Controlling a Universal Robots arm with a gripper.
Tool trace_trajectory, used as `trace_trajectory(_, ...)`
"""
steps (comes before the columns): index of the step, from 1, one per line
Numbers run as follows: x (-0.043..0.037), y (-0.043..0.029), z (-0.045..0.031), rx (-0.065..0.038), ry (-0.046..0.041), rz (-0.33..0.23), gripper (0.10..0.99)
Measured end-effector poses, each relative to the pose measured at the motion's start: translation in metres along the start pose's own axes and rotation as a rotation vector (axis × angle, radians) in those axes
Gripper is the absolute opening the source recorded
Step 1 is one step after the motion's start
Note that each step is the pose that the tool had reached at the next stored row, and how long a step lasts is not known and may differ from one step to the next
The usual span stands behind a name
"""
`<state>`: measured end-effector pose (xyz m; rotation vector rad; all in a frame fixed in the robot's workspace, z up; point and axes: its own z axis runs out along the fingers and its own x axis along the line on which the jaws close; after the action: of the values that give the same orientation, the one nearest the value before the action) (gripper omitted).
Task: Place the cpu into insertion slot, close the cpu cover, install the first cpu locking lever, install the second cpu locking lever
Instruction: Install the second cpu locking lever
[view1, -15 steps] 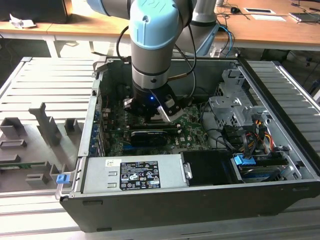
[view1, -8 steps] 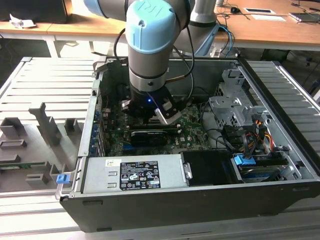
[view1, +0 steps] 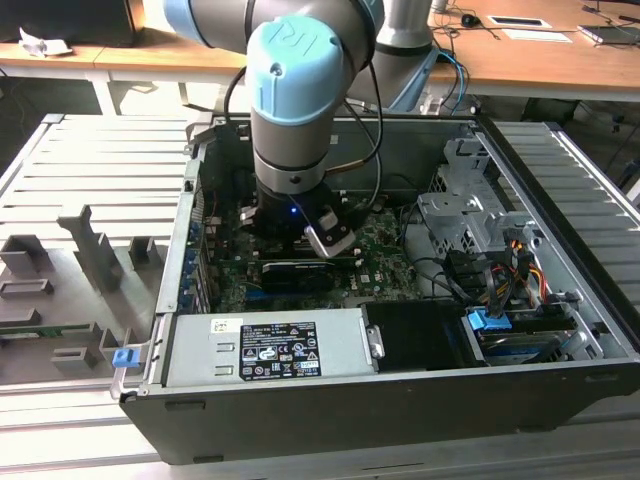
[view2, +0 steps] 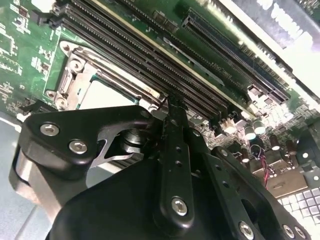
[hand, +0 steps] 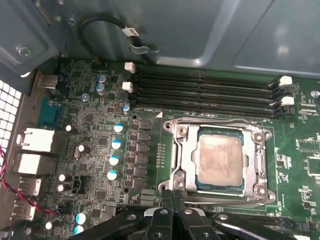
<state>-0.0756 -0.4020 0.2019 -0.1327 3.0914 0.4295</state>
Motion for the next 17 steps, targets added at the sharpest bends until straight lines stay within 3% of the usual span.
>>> trace_trajectory(4,0.0016,-0.0008,0.003,-0.017,-0.0014,0.0,0.106)
trace_trajectory(9,0.003,-0.0014,0.0062,-0.045,-0.0041,0.0,0.106)
trace_trajectory(17,0.0055,-0.0012,0.0058,-0.05,-0.0045,0.0,0.106)
